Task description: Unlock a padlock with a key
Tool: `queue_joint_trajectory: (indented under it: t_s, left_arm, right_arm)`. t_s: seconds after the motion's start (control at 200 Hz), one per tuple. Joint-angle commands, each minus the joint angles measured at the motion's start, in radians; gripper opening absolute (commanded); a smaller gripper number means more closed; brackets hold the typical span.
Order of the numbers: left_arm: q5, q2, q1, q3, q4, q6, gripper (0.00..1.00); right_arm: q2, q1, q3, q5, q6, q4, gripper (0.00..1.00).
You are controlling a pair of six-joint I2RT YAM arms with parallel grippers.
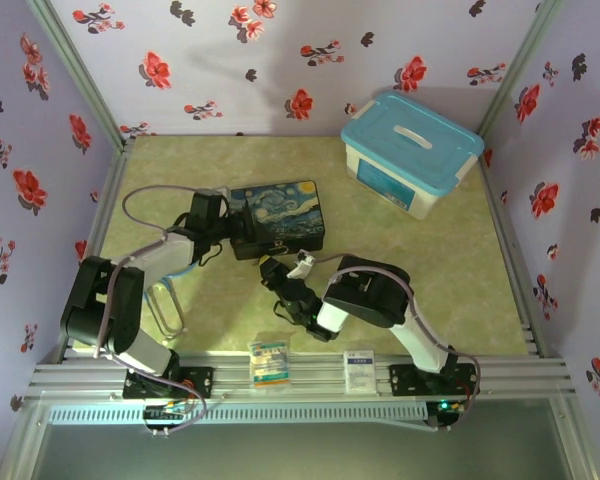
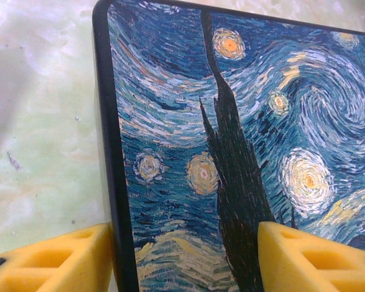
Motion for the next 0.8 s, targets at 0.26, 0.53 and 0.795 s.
queue_joint_trajectory:
  t_s: [0.26,0.53,0.795]
  left_arm:
    - [-0.078,0.097,0.000,-0.069,-0.133,0.082,0.55]
    - [-0.078,0.079,0.008,-0.059,-0.140,0.076,0.55]
    - [-0.070,0.080,0.021,0.018,-0.187,0.089,0.60]
  right_arm:
    - [-0.128,-0.053,-0.095,0.097,-0.118,-0.004,0.00]
    - [-0.156,-0.120,-0.199,-0.055,-0.060,-0.004,0.00]
    - [-0.219,-0.245,-0.363,-0.503,0.025,-0.005,0.00]
